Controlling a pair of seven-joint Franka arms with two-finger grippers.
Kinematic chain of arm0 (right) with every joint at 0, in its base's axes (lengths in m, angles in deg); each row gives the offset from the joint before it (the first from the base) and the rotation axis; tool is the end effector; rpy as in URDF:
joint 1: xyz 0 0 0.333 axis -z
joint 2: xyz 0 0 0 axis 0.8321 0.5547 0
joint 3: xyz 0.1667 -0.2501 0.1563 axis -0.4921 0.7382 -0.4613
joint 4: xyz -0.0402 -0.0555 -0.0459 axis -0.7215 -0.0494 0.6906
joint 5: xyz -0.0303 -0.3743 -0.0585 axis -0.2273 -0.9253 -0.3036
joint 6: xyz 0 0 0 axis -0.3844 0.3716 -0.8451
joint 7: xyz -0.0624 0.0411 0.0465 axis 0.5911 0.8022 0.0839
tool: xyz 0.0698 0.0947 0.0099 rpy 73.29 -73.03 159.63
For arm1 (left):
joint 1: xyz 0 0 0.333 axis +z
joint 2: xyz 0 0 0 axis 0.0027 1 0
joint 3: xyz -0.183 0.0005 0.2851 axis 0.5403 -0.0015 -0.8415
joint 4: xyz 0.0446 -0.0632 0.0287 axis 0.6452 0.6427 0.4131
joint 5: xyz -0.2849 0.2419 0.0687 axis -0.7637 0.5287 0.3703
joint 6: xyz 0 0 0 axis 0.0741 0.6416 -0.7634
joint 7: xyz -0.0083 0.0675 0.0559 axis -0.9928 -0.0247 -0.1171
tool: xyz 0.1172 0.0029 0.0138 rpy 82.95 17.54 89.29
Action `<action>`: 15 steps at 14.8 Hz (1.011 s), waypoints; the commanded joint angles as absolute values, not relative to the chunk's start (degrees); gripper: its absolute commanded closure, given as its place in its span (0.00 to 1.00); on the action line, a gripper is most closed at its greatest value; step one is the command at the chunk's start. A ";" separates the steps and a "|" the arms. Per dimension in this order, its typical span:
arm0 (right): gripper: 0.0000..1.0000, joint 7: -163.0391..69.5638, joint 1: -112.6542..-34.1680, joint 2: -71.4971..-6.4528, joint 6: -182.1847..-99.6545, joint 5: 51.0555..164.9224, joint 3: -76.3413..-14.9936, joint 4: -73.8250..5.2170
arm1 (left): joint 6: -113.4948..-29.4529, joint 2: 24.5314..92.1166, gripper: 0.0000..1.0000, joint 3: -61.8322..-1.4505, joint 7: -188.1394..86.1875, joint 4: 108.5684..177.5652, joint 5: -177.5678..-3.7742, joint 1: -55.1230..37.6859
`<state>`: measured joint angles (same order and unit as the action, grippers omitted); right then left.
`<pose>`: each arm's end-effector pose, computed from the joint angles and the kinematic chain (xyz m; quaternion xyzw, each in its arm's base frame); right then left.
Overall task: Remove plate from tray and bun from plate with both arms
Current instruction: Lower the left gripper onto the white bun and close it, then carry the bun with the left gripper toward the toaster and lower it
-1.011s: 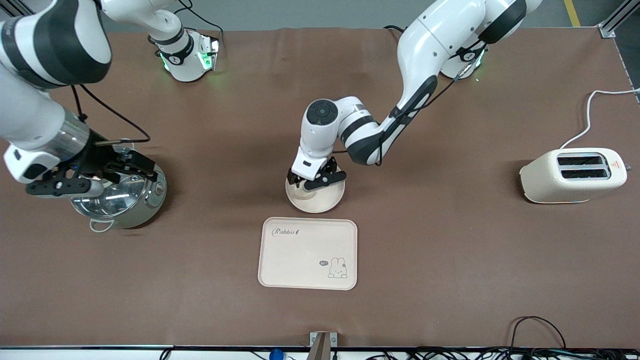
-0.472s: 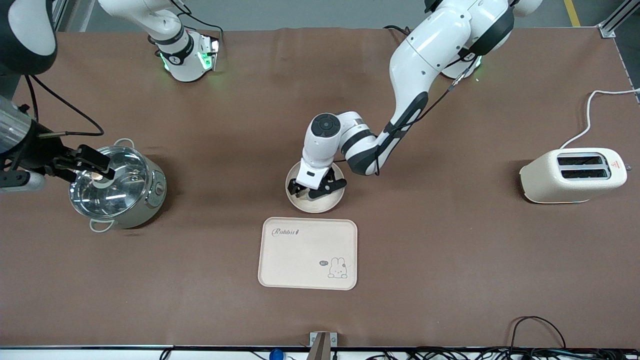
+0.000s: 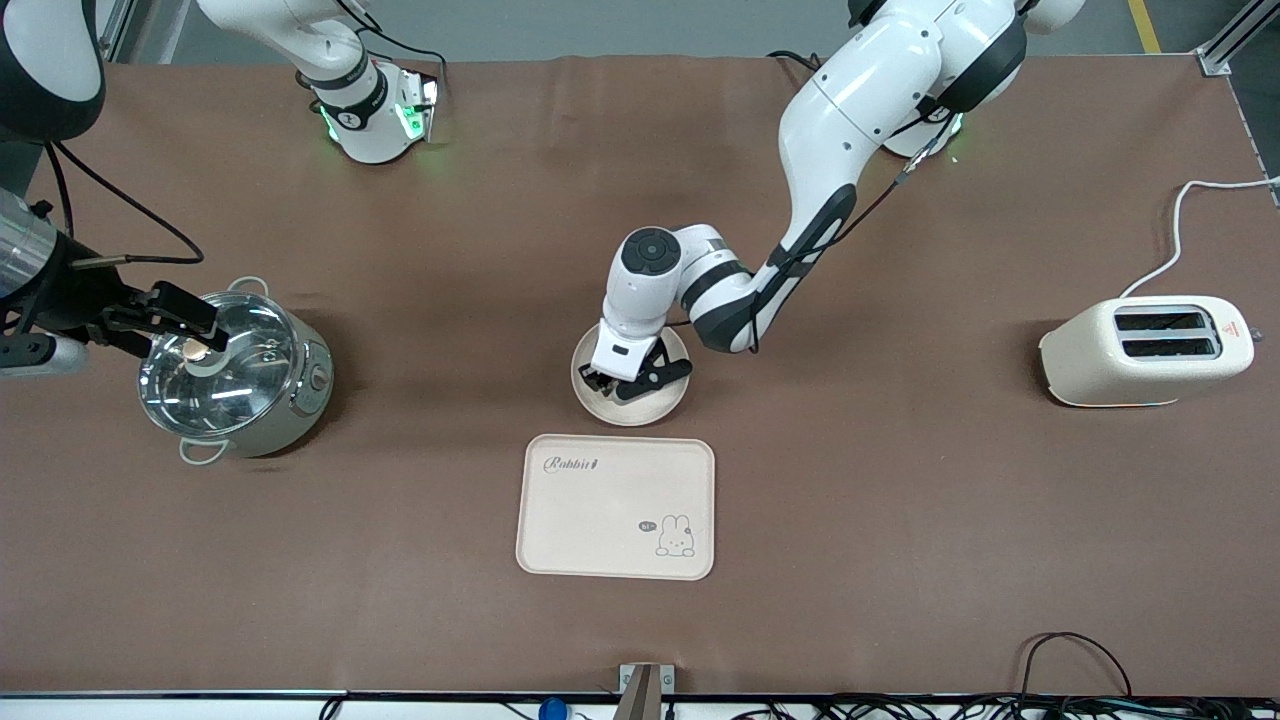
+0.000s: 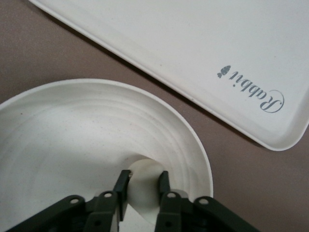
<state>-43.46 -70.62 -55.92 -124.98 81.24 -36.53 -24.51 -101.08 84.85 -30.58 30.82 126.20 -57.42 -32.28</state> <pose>0.5931 0.0237 0.5974 -0.9967 -0.0026 -0.0366 0.0729 0.5093 -0.5563 0.2013 0.9638 0.2309 0.0593 0.1196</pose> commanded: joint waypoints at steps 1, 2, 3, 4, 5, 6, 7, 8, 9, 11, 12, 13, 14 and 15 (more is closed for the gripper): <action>0.00 -43.73 -69.32 -57.52 -124.88 80.20 -37.85 -25.99 | -100.83 84.39 1.00 -31.16 31.26 125.62 -55.93 -32.63; 0.00 -43.64 -69.23 -57.52 -124.88 80.20 -37.85 -25.99 | -99.78 82.82 1.00 -31.16 30.91 125.71 -55.84 -32.19; 0.00 -43.20 -69.23 -57.60 -124.88 80.28 -37.93 -25.90 | -95.59 81.50 1.00 -30.81 29.86 125.62 -56.27 -31.67; 0.00 -43.03 -69.15 -57.69 -124.88 80.28 -38.37 -25.72 | -90.50 79.74 1.00 -30.20 27.24 125.53 -56.80 -30.36; 0.00 -43.02 -67.84 -58.04 -124.88 80.20 -39.76 -25.72 | -86.19 78.07 1.00 -28.80 22.51 125.45 -58.55 -28.25; 0.00 -43.20 -65.13 -58.65 -124.71 80.11 -41.95 -25.90 | -83.97 75.97 1.00 -27.48 16.29 125.53 -60.39 -25.01; 0.00 -43.46 -63.71 -59.09 -124.01 79.85 -43.02 -25.90 | -82.21 74.12 1.00 -26.16 9.09 126.32 -60.93 -21.33; 0.00 -43.55 -63.35 -59.71 -122.70 79.06 -43.12 -25.98 | -79.32 72.71 1.00 -24.58 0.58 127.45 -61.02 -16.77; 0.00 -43.64 -63.26 -60.32 -121.99 77.92 -43.12 -25.99 | -77.55 71.74 1.00 -23.00 -6.81 128.16 -61.20 -12.11; 0.00 -43.64 -63.17 -60.94 -120.84 77.56 -43.12 -26.07 | -76.83 70.68 1.00 -18.79 -21.58 132.19 -61.20 -0.09; 0.00 -43.64 -63.08 -61.03 -120.58 77.56 -43.12 -26.07 | -77.27 70.76 1.00 -16.59 -27.83 133.52 -61.11 5.37; 0.00 -43.64 -63.08 -61.03 -120.49 77.47 -43.12 -26.07 | -77.36 70.85 1.00 -14.92 -33.12 134.49 -60.94 9.95; 0.00 -43.64 -63.08 -60.95 -120.48 77.47 -43.12 -26.07 | -77.97 70.93 1.00 -14.29 -37.52 135.54 -60.76 13.57; 0.00 -43.64 -63.08 -60.94 -120.48 77.47 -43.12 -26.07 | -80.24 70.94 0.99 -14.20 -41.39 137.38 -60.67 16.56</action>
<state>-43.49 -64.31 -59.65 -120.49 78.69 -41.70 -24.54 -77.01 71.99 -16.25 -34.96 132.77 -60.47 11.44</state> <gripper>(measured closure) 0.000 0.859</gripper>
